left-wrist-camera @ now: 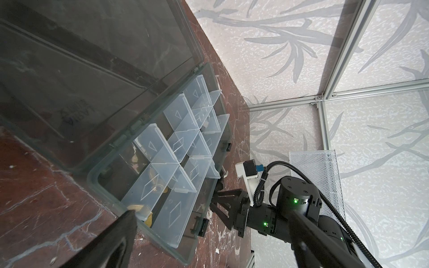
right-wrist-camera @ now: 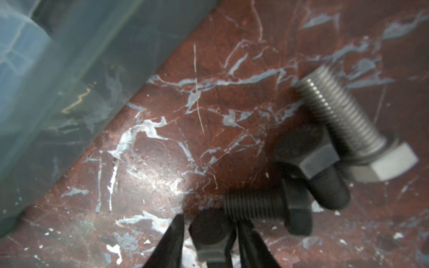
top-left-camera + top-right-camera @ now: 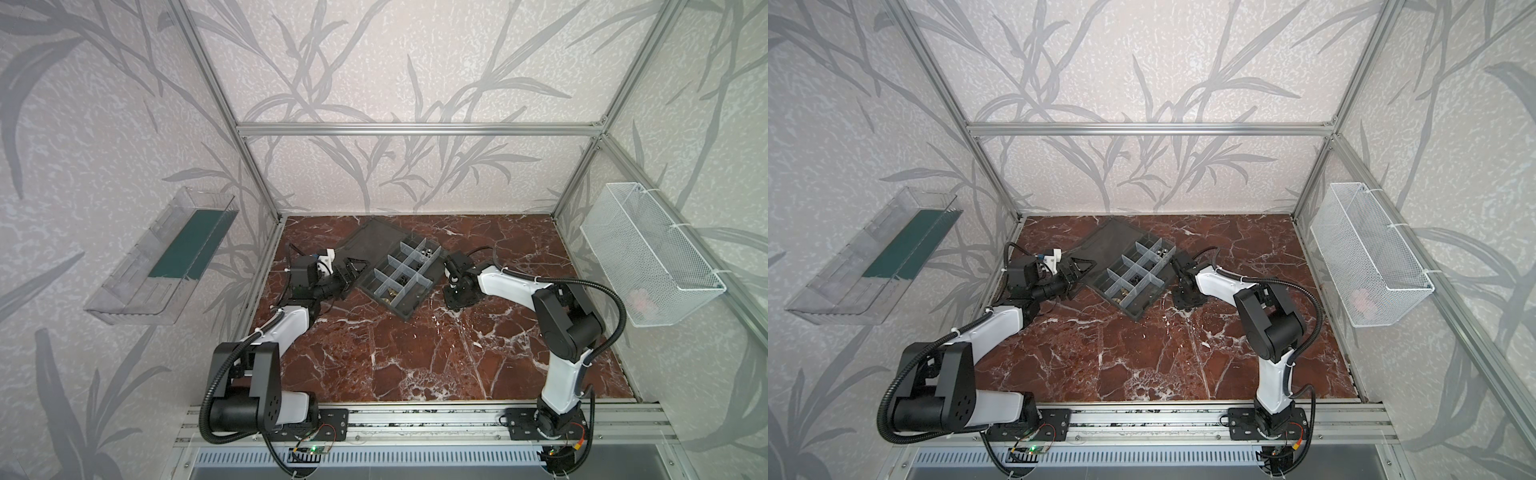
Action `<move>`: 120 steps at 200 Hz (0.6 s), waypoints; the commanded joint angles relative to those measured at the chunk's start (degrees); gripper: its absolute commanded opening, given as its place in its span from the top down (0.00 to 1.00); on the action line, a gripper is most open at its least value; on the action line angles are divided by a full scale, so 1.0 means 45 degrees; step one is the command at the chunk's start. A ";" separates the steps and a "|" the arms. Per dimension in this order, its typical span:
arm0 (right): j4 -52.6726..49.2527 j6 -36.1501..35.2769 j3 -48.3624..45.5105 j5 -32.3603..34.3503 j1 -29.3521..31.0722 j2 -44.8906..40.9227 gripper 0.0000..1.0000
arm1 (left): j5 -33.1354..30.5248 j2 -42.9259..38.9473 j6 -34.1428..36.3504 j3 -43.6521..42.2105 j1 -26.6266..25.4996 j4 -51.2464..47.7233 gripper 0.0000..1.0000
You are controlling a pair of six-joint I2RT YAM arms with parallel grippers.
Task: Sort the screws and nuts into containers
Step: 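Lower the right gripper and close it on a black hex bolt head, then carry the black hex bolt with the right gripper over an empty compartment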
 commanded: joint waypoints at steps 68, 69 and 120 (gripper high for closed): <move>-0.0852 -0.0427 0.0232 0.0151 0.0132 0.0248 0.88 | 0.0111 -0.0073 -0.0126 0.0314 0.0018 0.0201 0.01; -0.0841 -0.0430 0.0232 0.0147 0.0137 0.0214 0.88 | 0.0110 -0.0079 -0.0133 0.0314 0.0010 0.0199 0.01; -0.1228 -0.1123 0.1423 -0.0626 0.0108 -0.1037 0.91 | 0.0148 -0.0159 -0.0175 0.0275 0.0004 0.0242 0.01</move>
